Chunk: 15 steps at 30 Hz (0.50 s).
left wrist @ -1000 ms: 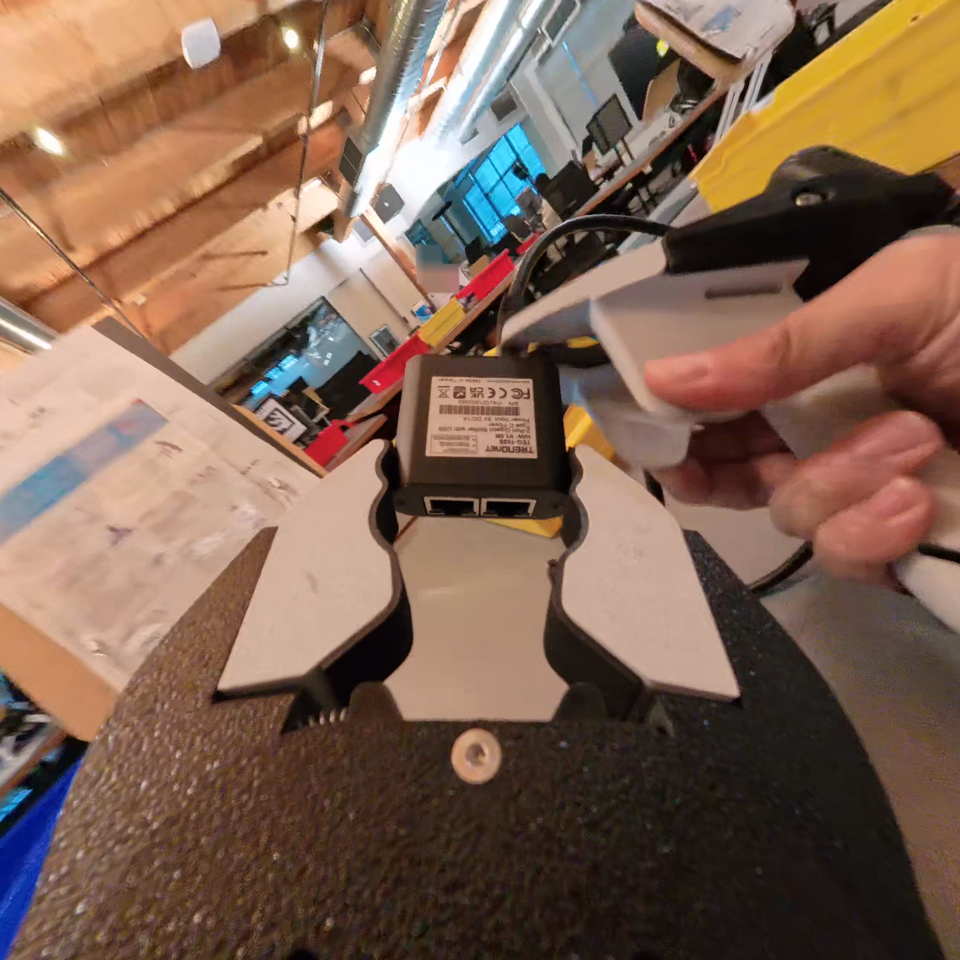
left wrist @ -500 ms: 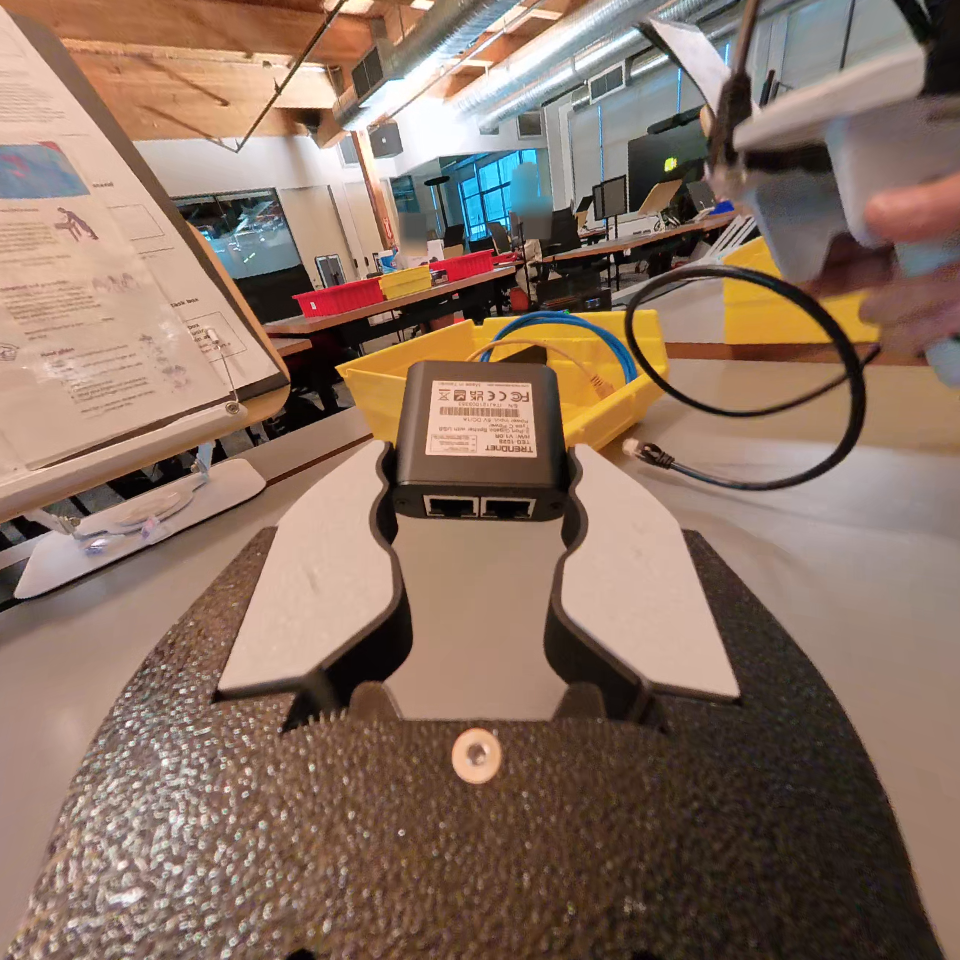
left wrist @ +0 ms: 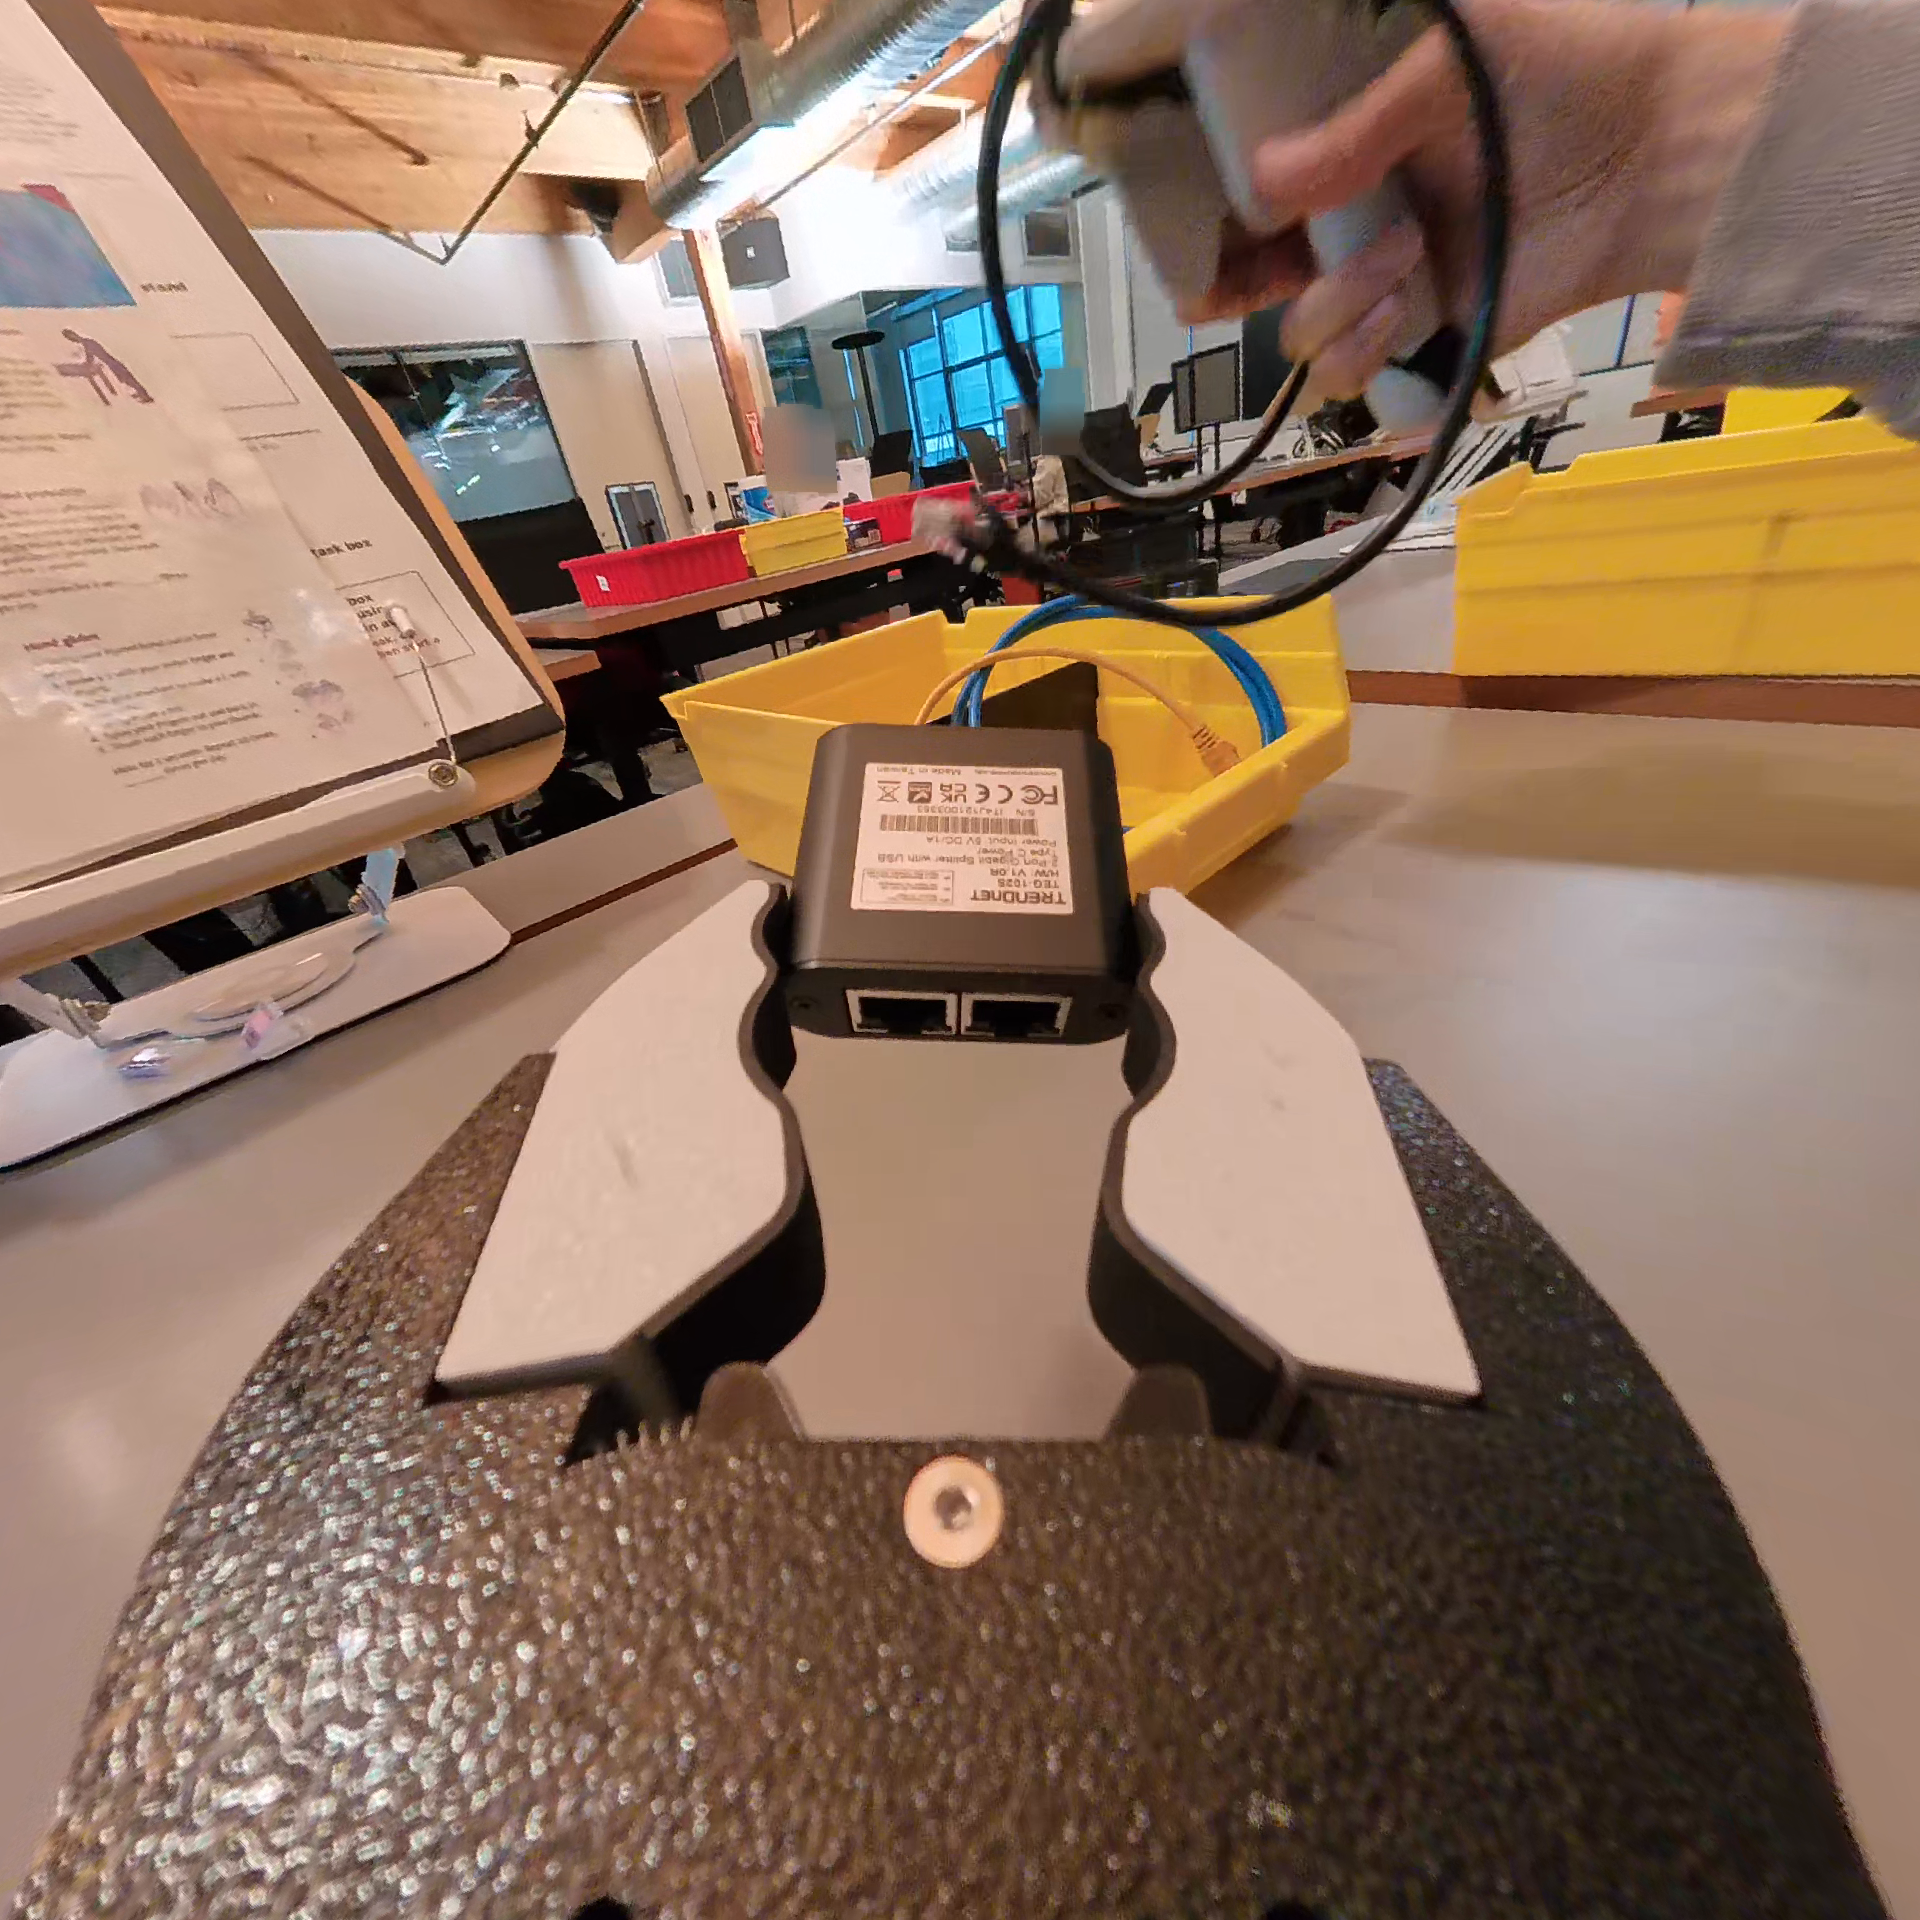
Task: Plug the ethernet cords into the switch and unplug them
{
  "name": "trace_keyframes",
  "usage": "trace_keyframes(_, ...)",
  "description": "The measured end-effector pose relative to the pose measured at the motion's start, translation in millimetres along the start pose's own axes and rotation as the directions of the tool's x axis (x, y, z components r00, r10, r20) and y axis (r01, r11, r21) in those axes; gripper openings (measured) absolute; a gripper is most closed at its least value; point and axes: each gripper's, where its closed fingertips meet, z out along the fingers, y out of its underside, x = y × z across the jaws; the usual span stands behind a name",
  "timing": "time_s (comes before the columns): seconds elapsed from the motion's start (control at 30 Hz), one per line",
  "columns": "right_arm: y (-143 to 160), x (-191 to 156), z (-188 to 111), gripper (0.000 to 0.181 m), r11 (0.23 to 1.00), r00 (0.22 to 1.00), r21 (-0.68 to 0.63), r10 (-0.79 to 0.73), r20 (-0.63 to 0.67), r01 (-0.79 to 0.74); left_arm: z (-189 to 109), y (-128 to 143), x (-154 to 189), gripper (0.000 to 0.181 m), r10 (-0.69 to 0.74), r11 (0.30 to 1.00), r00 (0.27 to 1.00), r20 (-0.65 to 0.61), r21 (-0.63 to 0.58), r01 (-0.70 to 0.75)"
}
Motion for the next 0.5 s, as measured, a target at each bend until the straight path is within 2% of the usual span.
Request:
trace_keyframes(0.17, 71.0, 80.3, -11.1, 0.012, 0.957, 0.97, -0.286, -0.029, -0.243, -0.043, 1.7, 0.5, -1.8, 0.061, -0.007, 1.0, 1.0, -0.003, 0.006, 0.007)
trace_keyframes(0.23, 86.9, 105.4, -23.5, 0.012, 0.946, 0.936, -0.316, -0.038, -0.349, -0.08, 2.5, 0.3, -1.7, 0.061, -0.017, 1.0, 1.0, -0.012, 0.01, 0.017)
trace_keyframes(0.3, 102.8, 103.0, -23.7, 0.012, 0.925, 0.947, -0.319, 0.105, -0.304, -0.206, 3.0, 0.1, -1.8, 0.061, -0.021, 1.0, 1.0, -0.016, 0.013, 0.021)
trace_keyframes(0.33, 118.6, 101.0, -26.0, 0.012, 0.871, 0.93, -0.374, 0.208, -0.304, -0.318, 3.6, 0.1, -1.3, 0.061, -0.022, 1.0, 1.0, -0.021, 0.013, 0.022)
trace_keyframes(0.37, 134.6, 102.7, -30.5, 0.012, 0.811, 0.915, -0.452, 0.24, -0.324, -0.372, 4.3, 0.0, -1.0, 0.061, -0.021, 1.0, 1.0, -0.022, 0.014, 0.021)
trace_keyframes(0.43, 149.7, 110.2, -38.4, 0.013, 0.763, 0.911, -0.539, 0.157, -0.381, -0.357, 5.4, 0.2, 0.3, 0.061, -0.021, 1.0, 0.999, -0.031, 0.014, 0.021)
trace_keyframes(0.47, 152.6, 106.3, -40.2, 0.015, 0.731, 0.907, -0.568, 0.167, -0.388, -0.378, 5.5, 0.1, 0.4, 0.061, -0.022, 1.0, 0.999, -0.032, 0.015, 0.022)
trace_keyframes(0.5, 152.1, 98.2, -38.7, 0.025, 0.701, 0.903, -0.586, 0.215, -0.371, -0.407, 5.4, -0.3, 0.1, 0.061, -0.023, 1.0, 0.999, -0.03, 0.018, 0.024)
